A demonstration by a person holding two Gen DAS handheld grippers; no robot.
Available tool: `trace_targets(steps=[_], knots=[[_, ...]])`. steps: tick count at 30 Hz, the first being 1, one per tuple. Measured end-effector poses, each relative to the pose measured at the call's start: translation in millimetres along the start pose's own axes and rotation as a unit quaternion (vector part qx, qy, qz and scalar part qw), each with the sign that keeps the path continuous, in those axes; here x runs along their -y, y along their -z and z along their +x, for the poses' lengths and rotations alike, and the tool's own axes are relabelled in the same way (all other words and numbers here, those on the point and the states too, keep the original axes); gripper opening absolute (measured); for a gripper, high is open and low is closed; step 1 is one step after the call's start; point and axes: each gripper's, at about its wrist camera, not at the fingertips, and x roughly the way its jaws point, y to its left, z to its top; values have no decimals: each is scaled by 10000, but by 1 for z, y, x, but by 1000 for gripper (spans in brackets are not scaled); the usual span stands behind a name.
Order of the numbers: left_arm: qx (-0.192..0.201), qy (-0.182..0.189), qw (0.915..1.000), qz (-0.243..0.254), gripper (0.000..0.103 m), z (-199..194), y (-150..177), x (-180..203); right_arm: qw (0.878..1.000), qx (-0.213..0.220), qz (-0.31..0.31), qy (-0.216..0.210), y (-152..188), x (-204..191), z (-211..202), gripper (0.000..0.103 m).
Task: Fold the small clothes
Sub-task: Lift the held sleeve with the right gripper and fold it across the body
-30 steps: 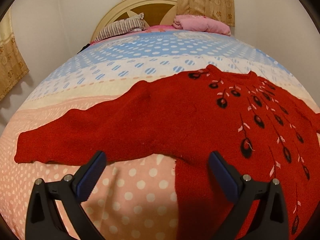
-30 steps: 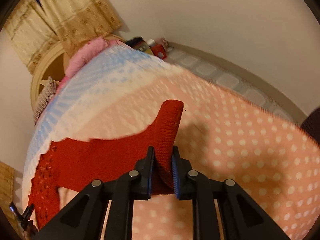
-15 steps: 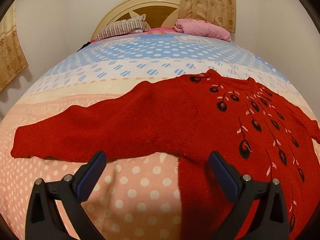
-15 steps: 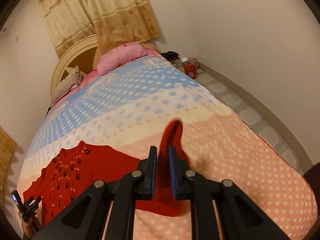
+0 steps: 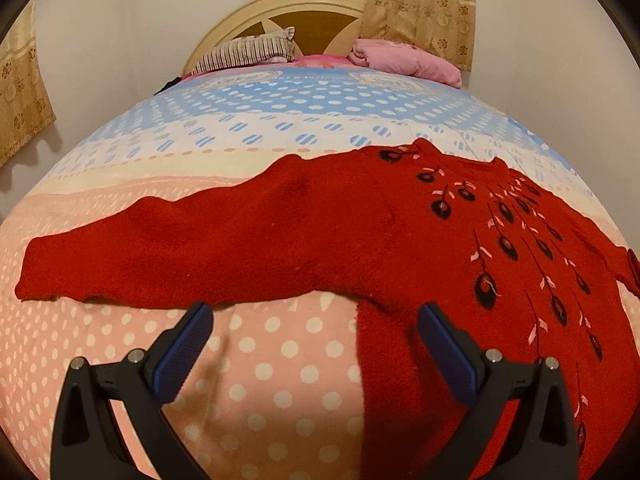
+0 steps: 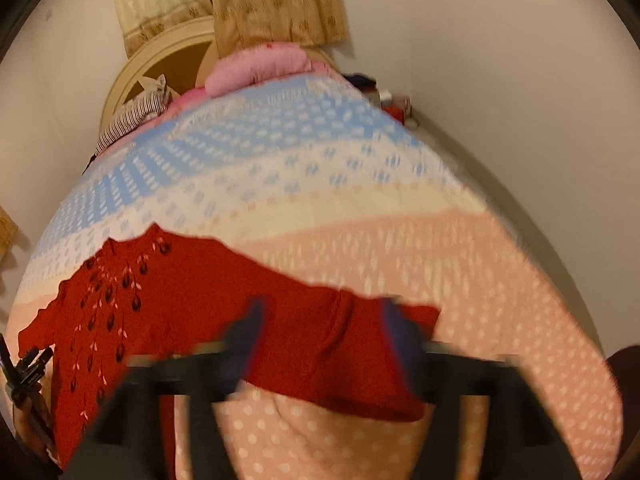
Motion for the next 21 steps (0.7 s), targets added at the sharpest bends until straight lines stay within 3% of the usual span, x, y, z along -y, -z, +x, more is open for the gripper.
trace_targets(steps=[8,9,11,14,21], knots=[[92,-247,9995,154,103,-5,3,2,9958,-706,-377,440,32,-21,75,70],[93,-224,9996,134,103,-5,3,2,9950,-778,-368,507,34,-20,82,64],[71,-195,9997,95,103,-6,4,0,9934,-942,-298,576,38,-16,94,24],[62,-205,9998,55,103,-6,7,-5,9937,-847,-385,624,38,-13,88,9],[107,-191,9993,-302,103,-9,8,-29,9985,-231,-400,280,9,-22,28,8]])
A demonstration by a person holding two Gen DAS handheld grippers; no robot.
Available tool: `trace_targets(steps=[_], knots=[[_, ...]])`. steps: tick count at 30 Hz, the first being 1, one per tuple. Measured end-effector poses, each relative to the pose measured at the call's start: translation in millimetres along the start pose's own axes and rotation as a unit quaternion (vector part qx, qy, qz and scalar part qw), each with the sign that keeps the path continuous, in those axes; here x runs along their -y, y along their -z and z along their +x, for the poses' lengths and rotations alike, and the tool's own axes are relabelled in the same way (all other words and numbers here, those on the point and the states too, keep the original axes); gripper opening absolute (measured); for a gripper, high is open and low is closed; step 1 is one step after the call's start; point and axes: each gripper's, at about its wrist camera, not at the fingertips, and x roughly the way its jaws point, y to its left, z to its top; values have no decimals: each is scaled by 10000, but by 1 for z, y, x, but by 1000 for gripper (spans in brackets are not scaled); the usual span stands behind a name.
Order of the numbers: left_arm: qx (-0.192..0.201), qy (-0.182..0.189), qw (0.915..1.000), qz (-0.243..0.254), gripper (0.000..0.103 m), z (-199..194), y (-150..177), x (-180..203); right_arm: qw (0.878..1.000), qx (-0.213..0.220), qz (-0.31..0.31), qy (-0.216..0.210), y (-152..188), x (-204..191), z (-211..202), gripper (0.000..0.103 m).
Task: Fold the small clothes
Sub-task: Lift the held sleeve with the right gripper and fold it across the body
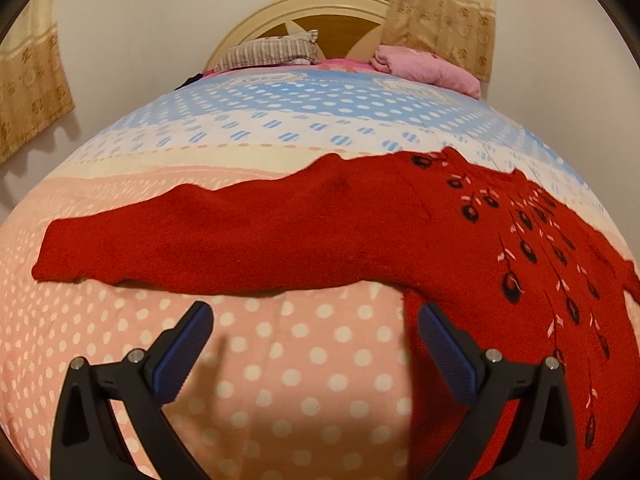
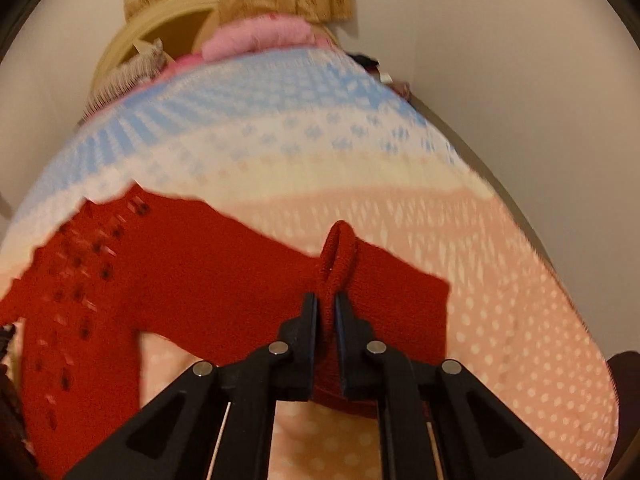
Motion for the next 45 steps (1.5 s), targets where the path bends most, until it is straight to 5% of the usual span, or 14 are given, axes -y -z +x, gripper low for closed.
trace_targets(steps=[13,27,31,33,34,35,43,45], knots=[[29,152,9998,-156,103,0,4,-9,9881,1119,-693,-790,-65,-109,-100,8],[19,294,9989,-358,103,0,5,-17,9683,1338,-1596,-1378,-79,-234,-119,3],[-7,324,9987,-397,103,1,6,-18,9688,876,-1955,-1247,-60,-258,-86,5],[-6,309,9987,-395,103,1,6,-18,9706,464,-2031,-1205,-47,-265,-59,30],[7,297,9988,-391,103,1,6,-17,9711,285,-2088,-1117,-36,-269,-42,58],[23,280,9989,-388,103,0,6,-17,9707,184,-2169,-1021,-25,-273,-27,66],[146,144,9988,-441,103,-5,6,-20,9658,-612,-2445,-602,39,-281,71,65],[96,155,9989,-435,103,-3,6,-21,9679,-688,-2343,-593,41,-274,83,42]])
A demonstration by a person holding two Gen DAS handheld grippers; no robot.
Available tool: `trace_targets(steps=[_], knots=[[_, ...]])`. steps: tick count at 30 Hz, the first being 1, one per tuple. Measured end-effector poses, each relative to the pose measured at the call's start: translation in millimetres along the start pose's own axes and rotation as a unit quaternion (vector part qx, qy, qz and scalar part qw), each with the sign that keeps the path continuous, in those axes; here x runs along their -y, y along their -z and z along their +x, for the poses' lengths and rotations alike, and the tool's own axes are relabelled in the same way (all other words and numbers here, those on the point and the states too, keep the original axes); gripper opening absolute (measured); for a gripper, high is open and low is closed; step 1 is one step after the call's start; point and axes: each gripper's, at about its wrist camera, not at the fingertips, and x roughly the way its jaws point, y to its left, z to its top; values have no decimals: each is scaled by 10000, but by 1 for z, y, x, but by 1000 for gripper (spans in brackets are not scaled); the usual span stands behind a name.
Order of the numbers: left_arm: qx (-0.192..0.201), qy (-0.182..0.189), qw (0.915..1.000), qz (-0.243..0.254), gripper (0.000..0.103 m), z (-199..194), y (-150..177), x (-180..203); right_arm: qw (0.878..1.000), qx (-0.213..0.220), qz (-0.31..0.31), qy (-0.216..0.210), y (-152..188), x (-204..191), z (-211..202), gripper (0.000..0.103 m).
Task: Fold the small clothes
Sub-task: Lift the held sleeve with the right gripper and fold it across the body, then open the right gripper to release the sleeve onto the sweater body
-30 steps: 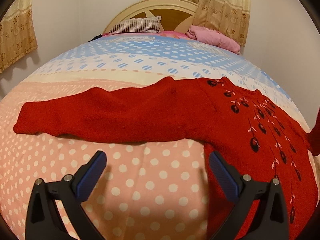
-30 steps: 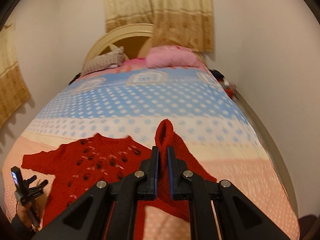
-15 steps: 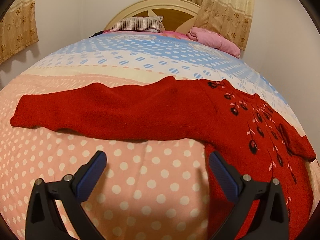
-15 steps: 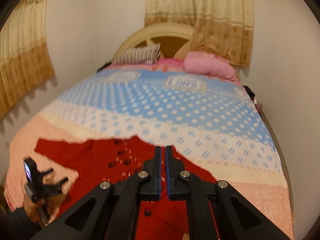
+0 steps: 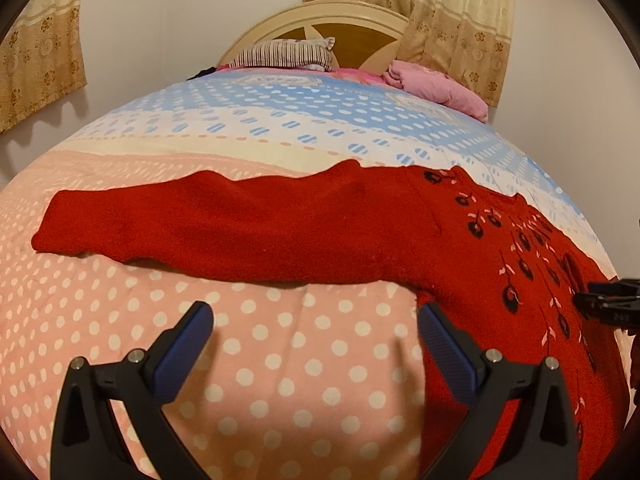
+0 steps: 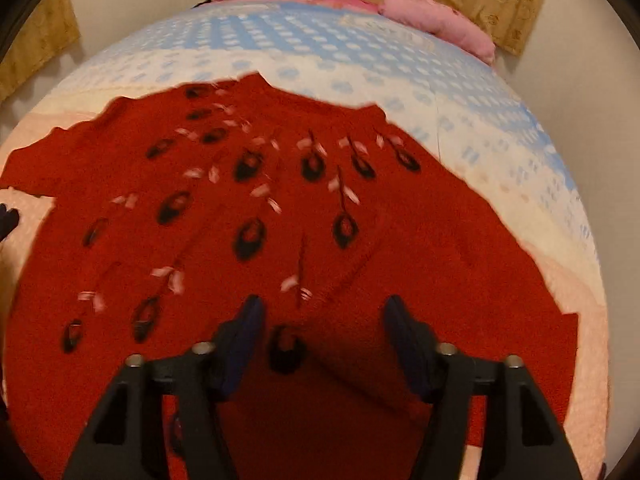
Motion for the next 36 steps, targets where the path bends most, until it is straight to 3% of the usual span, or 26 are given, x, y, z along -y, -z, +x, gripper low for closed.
trace_targets(steps=[2,3,14,23,26,30,36], knots=[[-19,8,10000,4,103,1,0,0,9995,67,225,-201,1,12,-1,19],[-28,2,10000,17,103,1,0,0,9993,128,264,-224,0,16,-6,13],[-73,1,10000,64,103,3,1,2,9861,1557,415,-400,-45,35,-135,13],[-86,54,9999,-16,103,3,2,0,9702,2333,-9,-663,-82,-12,-206,13],[-78,76,9999,-83,103,2,2,-3,9679,2367,-197,-823,-91,-38,-206,13],[-79,84,9998,-147,103,2,2,-5,9680,2220,-326,-1127,-95,-74,-176,13],[-118,38,9997,-212,103,3,2,-8,9745,1532,-414,-1586,-84,-131,-77,13]])
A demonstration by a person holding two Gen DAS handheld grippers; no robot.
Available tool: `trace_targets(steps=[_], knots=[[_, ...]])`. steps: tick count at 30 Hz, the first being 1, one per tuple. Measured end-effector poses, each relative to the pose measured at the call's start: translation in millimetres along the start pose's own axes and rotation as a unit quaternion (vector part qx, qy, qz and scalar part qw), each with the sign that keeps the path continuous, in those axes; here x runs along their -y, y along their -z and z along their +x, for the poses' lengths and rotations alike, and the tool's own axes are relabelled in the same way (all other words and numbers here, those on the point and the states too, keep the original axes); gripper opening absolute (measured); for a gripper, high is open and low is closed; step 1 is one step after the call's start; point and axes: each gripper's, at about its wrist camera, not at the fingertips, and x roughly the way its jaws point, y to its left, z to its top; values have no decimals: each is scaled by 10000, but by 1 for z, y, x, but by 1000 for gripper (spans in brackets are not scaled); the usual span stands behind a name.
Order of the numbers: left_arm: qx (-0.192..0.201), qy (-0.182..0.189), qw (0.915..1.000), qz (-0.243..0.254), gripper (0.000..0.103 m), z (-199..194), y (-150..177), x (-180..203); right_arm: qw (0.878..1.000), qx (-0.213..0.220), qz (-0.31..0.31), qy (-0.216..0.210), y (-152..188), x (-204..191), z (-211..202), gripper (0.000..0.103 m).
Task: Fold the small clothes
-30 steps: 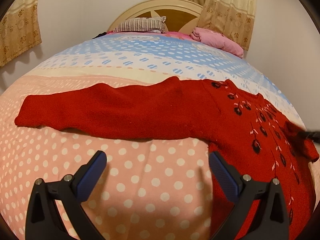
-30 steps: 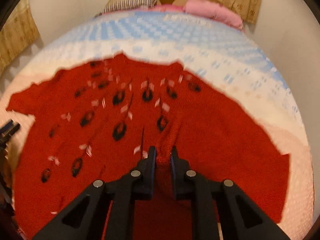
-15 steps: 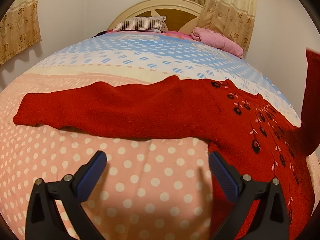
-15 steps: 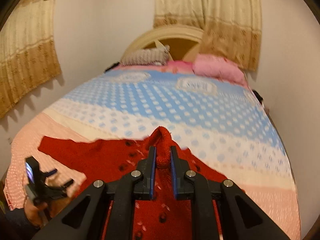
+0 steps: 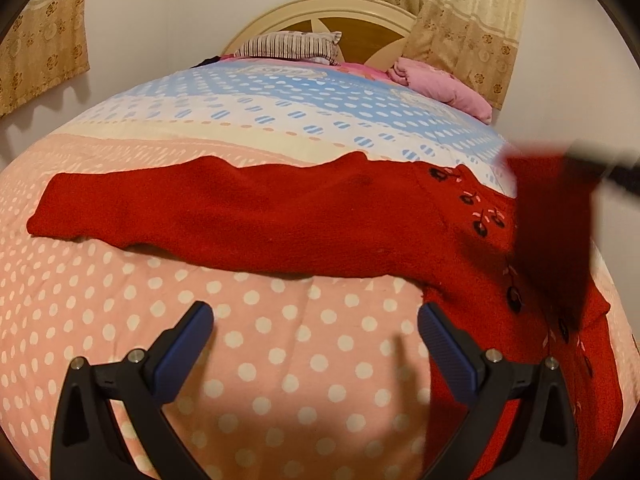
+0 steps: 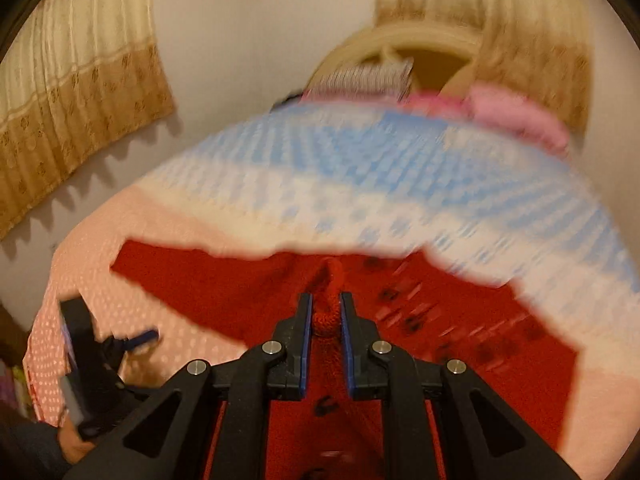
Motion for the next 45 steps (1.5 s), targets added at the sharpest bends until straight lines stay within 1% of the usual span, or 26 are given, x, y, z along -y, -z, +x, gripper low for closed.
trace_targets(steps=[1,3,5,6,8,10,13,16,18,19,21,23,24,26,27,28,29,30,31,32,33,37,39,41,44,45], knots=[[-19,-24,10000,-19,103,1,0,-1,9999,-130,12,-67,10,-2,19,13],[-46,-10,10000,-70,103,1,0,-3,9991,-373,62,-204,33,-6,47,19],[-43,33,9999,-101,103,1,0,-4,9977,-574,204,-285,51,-4,62,31],[-50,70,9999,-92,103,1,-1,-4,9975,-579,252,-329,58,-3,61,34],[-101,126,9999,-31,103,1,-1,-3,9975,-529,266,-398,67,3,50,46],[-108,148,9998,70,103,-2,-2,0,9983,-433,211,-314,74,13,35,51],[63,281,9992,267,103,-17,-11,10,9992,-382,69,-44,81,31,11,54],[79,602,9976,340,103,-23,-23,22,9986,-425,189,256,96,57,-7,57],[92,876,9953,392,103,-25,-28,37,9979,-455,353,296,106,69,-11,57],[30,1014,9938,445,103,-22,-28,47,9975,-471,432,298,112,74,-12,57],[-107,1051,9921,671,103,-12,-21,66,9969,-514,507,299,123,78,-10,57],[-291,995,9910,848,91,2,-13,79,9970,-512,521,271,135,76,-7,58],[-399,934,9905,922,82,11,-9,84,9975,-417,491,291,140,74,-7,59],[-658,796,9893,1028,63,28,-2,93,9980,-350,430,290,145,68,-9,66],[-738,811,9888,1014,53,32,-2,94,9982,-328,416,294,146,67,-11,67],[-697,822,9894,977,51,32,-4,93,9982,-312,415,298,146,66,-10,68],[-612,835,9900,960,40,28,-5,94,9981,-335,423,288,147,66,-9,71],[-543,841,9898,1011,25,26,-7,95,9982,-357,388,287,149,65,-8,72],[-504,827,9893,1089,21,24,-8,98,9982,-379,358,287,149,64,-6,76],[-476,830,9891,1122,20,23,-8,99,9982,-423,301,292,150,61,-3,79],[-438,859,9889,1130,16,22,-8,98,9981,-461,241,325,150,59,-1,81],[-272,990,9899,976,15,15,-13,92,9963,-545,-110,657,151,45,4,84],[-232,1023,9904,901,15,14,-18,90,9964,-516,-99,666,151,46,2,84],[-208,1084,9908,785,15,13,-22,88,9972,-469,0,578,152,49,0,84],[-344,1053,9910,752,20,17,-19,88,9975,-453,56,541,152,52,-1,84],[-378,1000,9916,732,26,20,-16,88,9973,-467,43,557,152,51,0,84]])
